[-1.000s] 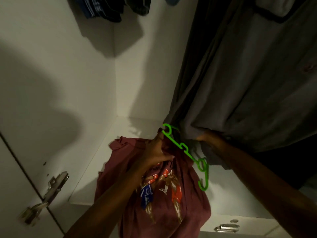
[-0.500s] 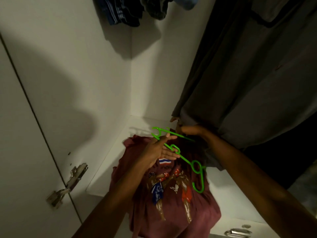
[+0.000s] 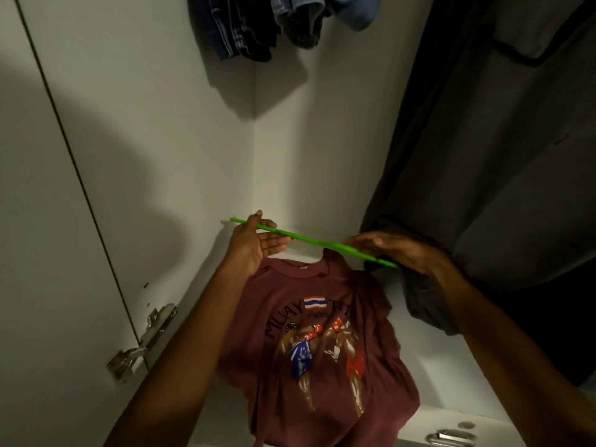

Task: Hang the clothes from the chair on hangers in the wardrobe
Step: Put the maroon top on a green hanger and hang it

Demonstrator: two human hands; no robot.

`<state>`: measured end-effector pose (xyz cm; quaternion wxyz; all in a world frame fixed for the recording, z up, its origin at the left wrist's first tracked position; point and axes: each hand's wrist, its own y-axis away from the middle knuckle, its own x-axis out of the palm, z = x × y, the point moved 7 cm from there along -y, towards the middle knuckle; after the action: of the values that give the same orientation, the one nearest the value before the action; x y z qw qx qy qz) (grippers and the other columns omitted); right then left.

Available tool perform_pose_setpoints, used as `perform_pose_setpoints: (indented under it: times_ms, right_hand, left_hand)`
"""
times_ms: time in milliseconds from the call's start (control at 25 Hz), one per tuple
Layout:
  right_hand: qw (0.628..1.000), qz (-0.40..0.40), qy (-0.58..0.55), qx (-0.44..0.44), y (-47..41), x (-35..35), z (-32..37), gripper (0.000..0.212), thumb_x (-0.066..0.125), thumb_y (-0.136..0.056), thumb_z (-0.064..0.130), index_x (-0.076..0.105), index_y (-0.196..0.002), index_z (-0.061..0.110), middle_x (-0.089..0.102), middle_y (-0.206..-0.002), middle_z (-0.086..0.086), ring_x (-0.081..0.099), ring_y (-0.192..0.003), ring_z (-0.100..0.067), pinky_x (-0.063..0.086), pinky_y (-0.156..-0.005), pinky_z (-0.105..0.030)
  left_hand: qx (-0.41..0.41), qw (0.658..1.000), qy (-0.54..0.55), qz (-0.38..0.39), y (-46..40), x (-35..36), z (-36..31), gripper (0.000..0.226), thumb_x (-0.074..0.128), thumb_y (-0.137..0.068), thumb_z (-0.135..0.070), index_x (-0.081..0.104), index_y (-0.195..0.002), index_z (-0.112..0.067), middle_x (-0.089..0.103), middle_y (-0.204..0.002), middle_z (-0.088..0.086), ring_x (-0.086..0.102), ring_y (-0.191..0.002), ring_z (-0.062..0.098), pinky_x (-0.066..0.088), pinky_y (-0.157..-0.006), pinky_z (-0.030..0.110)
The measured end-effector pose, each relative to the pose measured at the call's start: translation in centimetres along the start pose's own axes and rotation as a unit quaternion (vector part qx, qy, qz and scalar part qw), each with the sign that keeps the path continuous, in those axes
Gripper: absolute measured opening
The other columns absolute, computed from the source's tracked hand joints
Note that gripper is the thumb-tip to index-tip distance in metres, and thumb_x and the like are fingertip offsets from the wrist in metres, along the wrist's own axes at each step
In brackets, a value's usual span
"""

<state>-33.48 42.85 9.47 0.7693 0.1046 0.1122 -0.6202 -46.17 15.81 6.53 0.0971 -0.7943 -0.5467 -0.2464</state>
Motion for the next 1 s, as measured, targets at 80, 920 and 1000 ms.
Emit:
perform_pose_setpoints:
  times_ms: [80, 920, 1000]
  right_hand:
    - [0.999, 0.001, 0.037, -0.012, -0.1, 0.3, 0.5, 0.067, 0.079, -0.079, 0.049, 0.059, -0.134, 0.015, 0.064, -0.139, 0.002, 0.056, -0.132, -0.012, 0.043, -0.108, -0.021]
    - [0.757, -0.497, -0.422, -0.044, -12.1, -3.8, -2.9, 0.035, 0.059, -0.097, 0.033, 0.046, -0.065, 0.024, 0.037, -0.049, 0.006, 0.026, -0.036, -0.008, 0.020, -0.036, -0.018]
    - [0.760, -0.504, -0.409, -0.031, -12.0, -4.9, -2.3, 0.041, 0.057, -0.099, 0.033, 0.043, -0.061, 0.024, 0.034, -0.046, 0.007, 0.024, -0.034, -0.009, 0.021, -0.034, -0.014]
  left_hand:
    - [0.001, 1.000, 0.022, -0.014, -0.6, -0.1, -1.1, 0.043, 0.045, -0.107, -0.039, 0.059, -0.083, -0.006, 0.073, -0.074, 0.024, 0.076, -0.066, 0.030, 0.061, -0.053, 0.032]
    - [0.112, 0.899, -0.421, -0.052, -5.5, 2.8, 9.1, 0.010, 0.072, -0.077, -0.008, 0.077, -0.073, -0.016, 0.076, -0.073, 0.006, 0.074, -0.069, 0.021, 0.063, -0.071, 0.036]
    - [0.124, 0.831, -0.542, -0.028, -6.2, 4.4, 11.1, 0.010, 0.076, -0.078, -0.022, 0.074, -0.070, -0.016, 0.073, -0.071, 0.000, 0.071, -0.071, 0.018, 0.058, -0.069, 0.031]
